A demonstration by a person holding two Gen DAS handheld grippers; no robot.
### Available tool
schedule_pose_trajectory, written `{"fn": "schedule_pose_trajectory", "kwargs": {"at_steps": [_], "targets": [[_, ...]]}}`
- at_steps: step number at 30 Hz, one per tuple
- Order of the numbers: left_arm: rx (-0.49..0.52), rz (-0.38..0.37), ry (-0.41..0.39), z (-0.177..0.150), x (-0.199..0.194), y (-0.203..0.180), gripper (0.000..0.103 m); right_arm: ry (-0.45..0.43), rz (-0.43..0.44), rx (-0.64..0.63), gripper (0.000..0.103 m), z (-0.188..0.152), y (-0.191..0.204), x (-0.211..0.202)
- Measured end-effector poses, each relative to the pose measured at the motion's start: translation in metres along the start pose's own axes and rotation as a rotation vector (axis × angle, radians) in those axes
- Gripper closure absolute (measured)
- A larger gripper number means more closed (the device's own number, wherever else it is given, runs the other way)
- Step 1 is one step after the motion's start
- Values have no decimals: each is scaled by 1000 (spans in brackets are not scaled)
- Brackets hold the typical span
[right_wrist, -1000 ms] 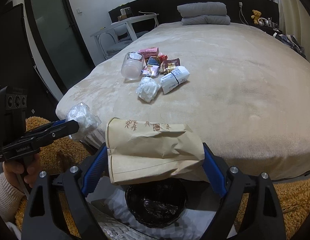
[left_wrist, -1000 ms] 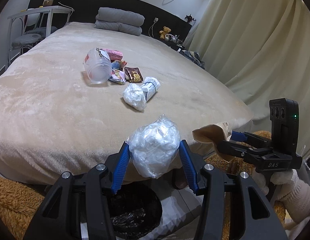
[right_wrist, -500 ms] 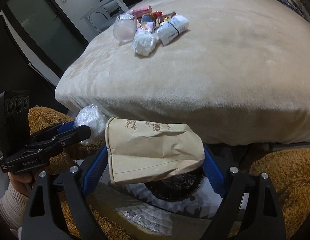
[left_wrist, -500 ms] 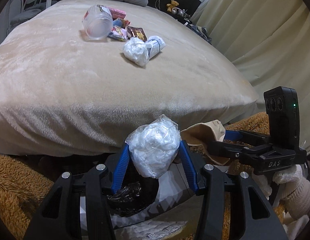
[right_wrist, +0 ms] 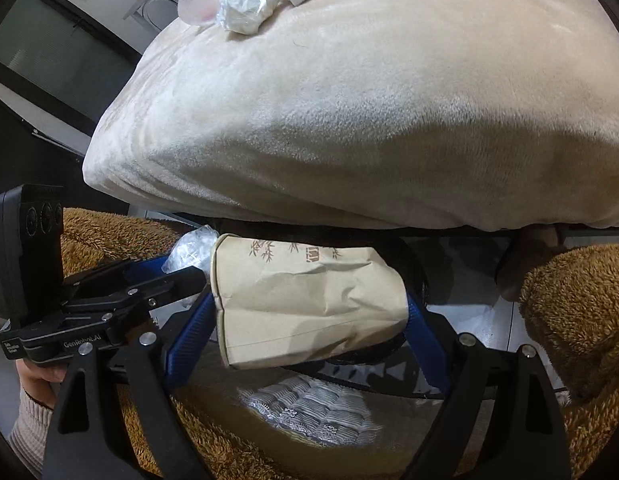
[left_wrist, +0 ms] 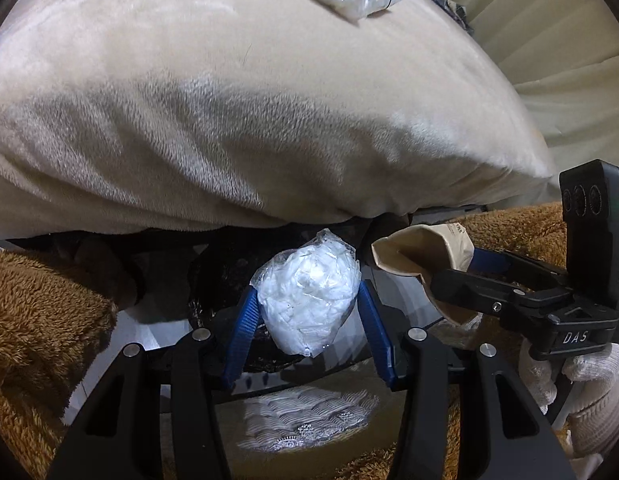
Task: Collect trash
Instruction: 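Open the left tool over the bin while the right tool releases the paper bag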
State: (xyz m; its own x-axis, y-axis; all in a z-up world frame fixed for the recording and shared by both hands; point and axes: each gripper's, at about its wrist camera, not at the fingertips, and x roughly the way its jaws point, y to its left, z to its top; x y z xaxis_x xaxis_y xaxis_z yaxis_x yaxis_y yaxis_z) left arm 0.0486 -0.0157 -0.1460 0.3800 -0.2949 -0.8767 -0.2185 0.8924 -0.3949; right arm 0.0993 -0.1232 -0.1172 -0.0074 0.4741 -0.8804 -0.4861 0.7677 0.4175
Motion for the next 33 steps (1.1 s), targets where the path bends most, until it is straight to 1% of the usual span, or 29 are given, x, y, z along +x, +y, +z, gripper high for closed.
{"fn": "schedule_pose_trajectory", "kwargs": {"at_steps": [4, 8, 12, 18, 22, 30, 31, 32, 33], "targets": [[-49, 0, 79, 1, 20, 9, 54, 54, 17, 85, 16, 5, -14, 15], [-85, 21, 146, 2, 37, 14, 54, 102, -8, 117, 16, 5, -24, 32], [-91, 49, 177, 1, 45, 13, 54, 151, 0, 170, 16, 8, -30, 42], [-81, 68, 228, 1, 59, 9, 54, 189, -7, 184, 16, 7, -35, 54], [-78, 92, 247, 1, 64, 11, 54, 214, -7, 202, 16, 7, -36, 63], [-73, 100, 264, 2, 68, 12, 53, 223, -19, 196, 15, 10, -32, 68], [-75, 105, 267, 3, 67, 12, 52, 223, -16, 200, 15, 10, -32, 68], [-79, 125, 271, 3, 69, 13, 44, 225, -14, 205, 14, 10, -33, 69], [-83, 141, 273, 3, 69, 14, 40, 225, -13, 210, 13, 9, -35, 71]]}}
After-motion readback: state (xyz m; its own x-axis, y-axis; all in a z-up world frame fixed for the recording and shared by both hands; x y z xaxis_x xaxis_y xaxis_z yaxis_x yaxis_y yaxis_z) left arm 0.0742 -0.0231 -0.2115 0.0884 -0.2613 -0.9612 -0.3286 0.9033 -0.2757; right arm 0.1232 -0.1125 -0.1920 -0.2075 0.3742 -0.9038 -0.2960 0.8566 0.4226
